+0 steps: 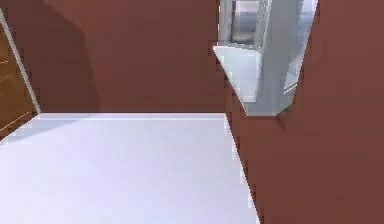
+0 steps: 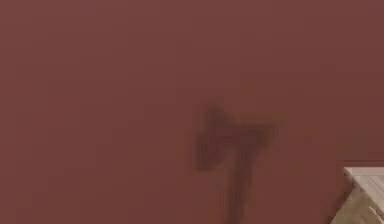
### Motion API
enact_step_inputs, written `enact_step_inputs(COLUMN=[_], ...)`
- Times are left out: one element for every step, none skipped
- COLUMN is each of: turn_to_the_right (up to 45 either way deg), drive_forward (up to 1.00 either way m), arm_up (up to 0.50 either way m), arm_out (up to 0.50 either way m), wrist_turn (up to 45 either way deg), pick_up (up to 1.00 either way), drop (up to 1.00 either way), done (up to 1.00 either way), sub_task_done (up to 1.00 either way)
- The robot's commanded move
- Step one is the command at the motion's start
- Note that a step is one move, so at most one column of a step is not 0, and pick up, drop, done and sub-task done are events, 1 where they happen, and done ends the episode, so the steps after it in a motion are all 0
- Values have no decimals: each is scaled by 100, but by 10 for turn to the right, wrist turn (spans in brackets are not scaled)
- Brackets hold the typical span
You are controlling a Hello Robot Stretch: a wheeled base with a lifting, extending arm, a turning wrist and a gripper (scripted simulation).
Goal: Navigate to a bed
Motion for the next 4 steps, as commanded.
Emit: enact_step_inputs(turn_to_the_right=[-450, -330, 0, -90], drive_forward=[0, 0, 10, 0], arm_up=[0, 0, 0, 0], arm_out=[0, 0, 0, 0], wrist_turn=[0, 0, 0, 0], pick_up=[0, 0, 0, 0], drop=[0, 0, 0, 0], done=[0, 0, 0, 0], sub_task_done=[0, 0, 0, 0])
